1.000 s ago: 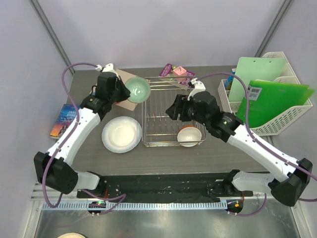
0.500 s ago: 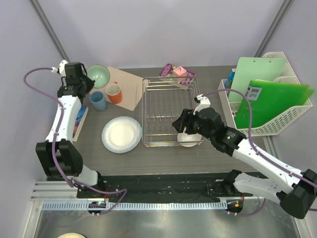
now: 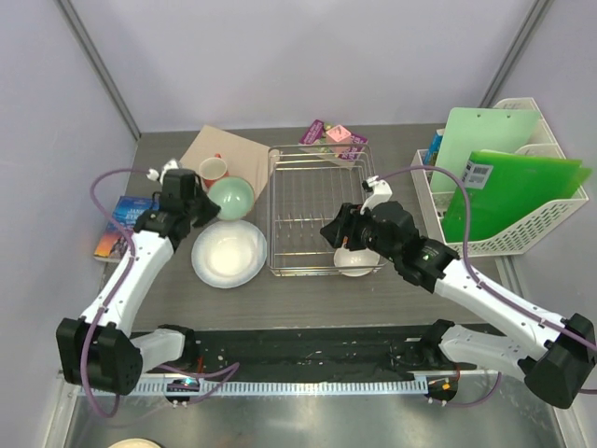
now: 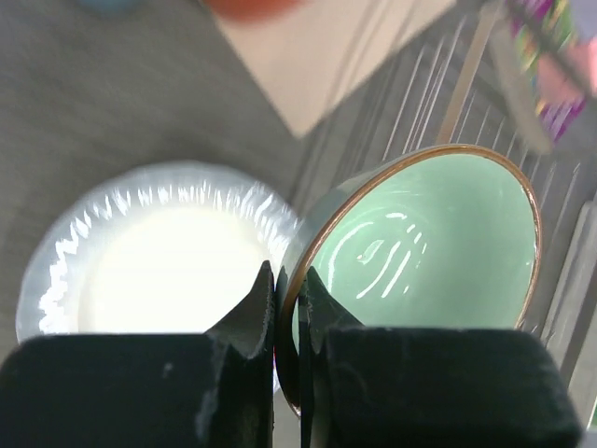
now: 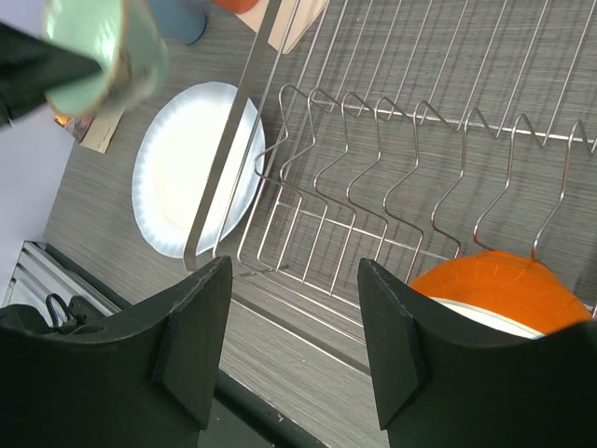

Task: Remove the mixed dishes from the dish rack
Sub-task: Place the bowl at the center of the board.

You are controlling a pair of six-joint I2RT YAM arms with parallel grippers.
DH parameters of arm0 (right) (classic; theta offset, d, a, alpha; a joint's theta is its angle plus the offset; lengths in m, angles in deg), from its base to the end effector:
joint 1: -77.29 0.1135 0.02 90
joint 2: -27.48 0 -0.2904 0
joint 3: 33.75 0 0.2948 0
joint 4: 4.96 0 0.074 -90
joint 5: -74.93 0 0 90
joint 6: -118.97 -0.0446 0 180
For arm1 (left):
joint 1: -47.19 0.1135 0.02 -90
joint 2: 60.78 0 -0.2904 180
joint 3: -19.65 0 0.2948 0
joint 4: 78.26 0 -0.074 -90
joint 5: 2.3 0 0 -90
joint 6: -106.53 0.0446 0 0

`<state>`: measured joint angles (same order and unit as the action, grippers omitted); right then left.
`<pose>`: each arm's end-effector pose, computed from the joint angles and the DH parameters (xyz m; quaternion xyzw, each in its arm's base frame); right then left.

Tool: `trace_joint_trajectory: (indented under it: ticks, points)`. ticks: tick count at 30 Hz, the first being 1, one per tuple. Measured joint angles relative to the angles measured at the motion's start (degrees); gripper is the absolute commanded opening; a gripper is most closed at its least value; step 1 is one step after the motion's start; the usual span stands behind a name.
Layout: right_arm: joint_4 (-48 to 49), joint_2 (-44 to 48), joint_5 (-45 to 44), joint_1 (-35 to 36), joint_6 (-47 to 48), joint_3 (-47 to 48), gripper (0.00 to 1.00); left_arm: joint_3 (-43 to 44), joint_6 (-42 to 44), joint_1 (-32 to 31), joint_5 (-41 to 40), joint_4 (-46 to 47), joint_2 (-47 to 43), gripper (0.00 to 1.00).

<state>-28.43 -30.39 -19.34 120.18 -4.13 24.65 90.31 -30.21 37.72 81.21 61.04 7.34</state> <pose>0.1997 0.1810 0.3160 -0.0506 0.8317 0.3153 0.4541 0.2961 -0.0443 0.3229 -0.3104 0.8430 -0.1607 0.4089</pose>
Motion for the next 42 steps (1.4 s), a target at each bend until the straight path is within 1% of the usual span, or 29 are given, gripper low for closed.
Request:
trace_joint_trajectory:
  ticks: [2, 5, 23, 32, 42]
  points:
    - [-0.20, -0.59, 0.20, 0.00, 0.00, 0.11, 0.60, -3.89, -0.85, -2.32, 0.92, -1.29, -1.99, 0.00]
    - [-0.28, -0.90, 0.61, 0.00, -0.04, 0.15, 0.59, -7.93, -1.75, -3.17, 1.27, -2.47, -3.78, 0.00]
    - [0.11, -1.53, 1.40, 0.00, -1.60, 0.37, 0.59, -19.78, -8.90, -3.15, 0.35, -0.52, -4.11, 0.00]
    - [0.09, -1.53, 1.38, 0.00, -1.75, 0.37, 0.59, -22.12, -10.56, -3.17, -0.66, 0.33, -3.98, 0.00]
    - [-0.31, -1.53, 0.94, 0.00, -1.99, -0.04, 0.59, -22.60, -11.32, -3.15, -1.86, 1.97, -0.37, 0.00]
